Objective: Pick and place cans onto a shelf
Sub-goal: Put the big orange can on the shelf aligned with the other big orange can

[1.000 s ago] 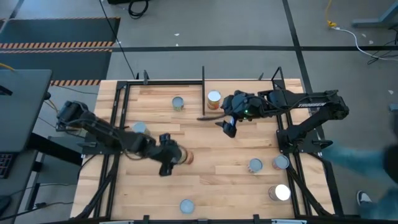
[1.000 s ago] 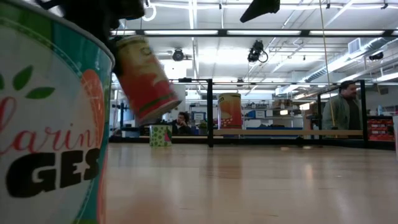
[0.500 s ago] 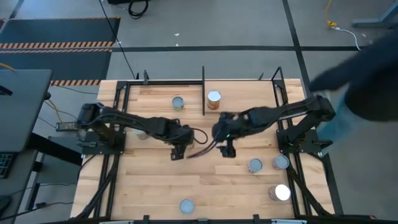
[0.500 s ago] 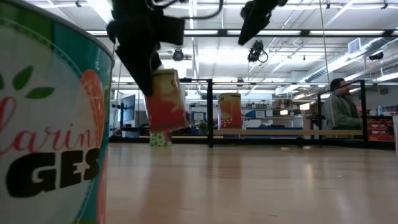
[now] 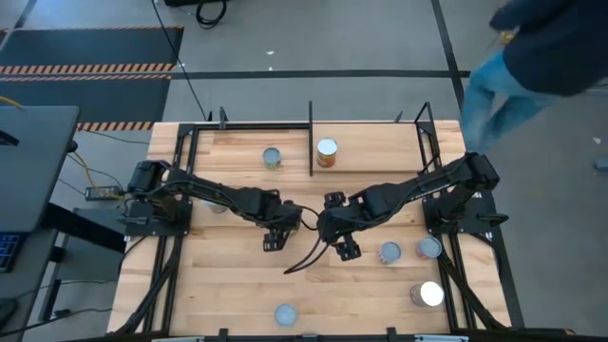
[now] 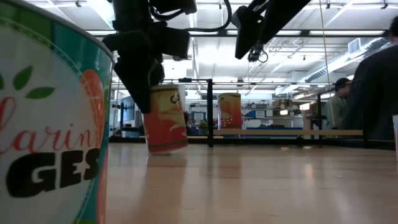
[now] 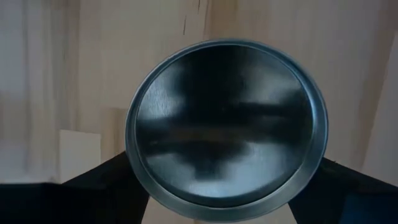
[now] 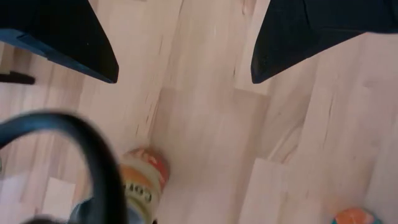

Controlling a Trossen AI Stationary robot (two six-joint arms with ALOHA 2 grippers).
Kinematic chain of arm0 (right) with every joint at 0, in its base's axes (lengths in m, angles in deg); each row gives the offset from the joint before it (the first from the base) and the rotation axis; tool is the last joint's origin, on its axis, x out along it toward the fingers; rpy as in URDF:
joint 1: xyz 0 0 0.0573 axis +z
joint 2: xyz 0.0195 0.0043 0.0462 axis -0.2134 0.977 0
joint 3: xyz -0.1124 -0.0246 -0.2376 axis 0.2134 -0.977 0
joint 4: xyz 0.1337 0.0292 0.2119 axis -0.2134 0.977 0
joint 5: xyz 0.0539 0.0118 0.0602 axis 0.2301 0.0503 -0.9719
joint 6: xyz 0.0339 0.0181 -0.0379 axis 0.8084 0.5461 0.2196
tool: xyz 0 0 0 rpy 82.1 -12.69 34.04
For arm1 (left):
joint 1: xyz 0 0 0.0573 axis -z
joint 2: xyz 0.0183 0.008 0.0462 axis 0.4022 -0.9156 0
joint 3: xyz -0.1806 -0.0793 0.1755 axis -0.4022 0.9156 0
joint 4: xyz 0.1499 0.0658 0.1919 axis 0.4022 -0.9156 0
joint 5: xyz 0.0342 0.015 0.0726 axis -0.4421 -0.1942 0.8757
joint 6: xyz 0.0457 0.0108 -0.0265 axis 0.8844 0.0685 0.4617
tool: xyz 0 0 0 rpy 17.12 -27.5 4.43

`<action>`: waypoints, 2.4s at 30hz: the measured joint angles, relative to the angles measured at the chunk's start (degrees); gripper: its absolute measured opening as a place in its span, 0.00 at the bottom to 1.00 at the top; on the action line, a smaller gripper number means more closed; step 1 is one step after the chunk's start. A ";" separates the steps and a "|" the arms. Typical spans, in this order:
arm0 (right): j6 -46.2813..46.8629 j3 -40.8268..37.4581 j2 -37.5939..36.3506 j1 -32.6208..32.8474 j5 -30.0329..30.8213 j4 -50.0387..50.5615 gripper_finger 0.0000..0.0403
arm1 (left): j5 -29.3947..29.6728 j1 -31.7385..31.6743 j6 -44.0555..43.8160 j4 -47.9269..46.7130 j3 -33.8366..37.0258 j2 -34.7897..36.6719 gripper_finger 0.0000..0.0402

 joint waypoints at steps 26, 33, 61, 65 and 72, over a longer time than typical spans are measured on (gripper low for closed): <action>0.10 0.08 3.78 -0.86 3.49 -21.58 0.93 | 5.08 6.80 -12.01 -22.26 0.00 21.33 0.79; 2.59 0.03 10.89 -2.84 5.61 -30.05 0.93 | 11.95 12.40 -23.50 -26.71 0.00 33.44 0.79; 3.12 0.02 18.25 -10.31 -4.27 -33.95 0.98 | 29.86 19.41 -39.96 -24.92 0.04 38.58 0.79; 2.69 0.02 18.23 -10.78 -4.09 -32.54 0.91 | 33.17 19.41 -41.72 -24.40 0.04 38.60 0.79; 5.38 1.23 16.00 -11.78 -4.09 -29.97 0.78 | 37.05 19.41 -42.66 -23.75 0.04 38.62 0.79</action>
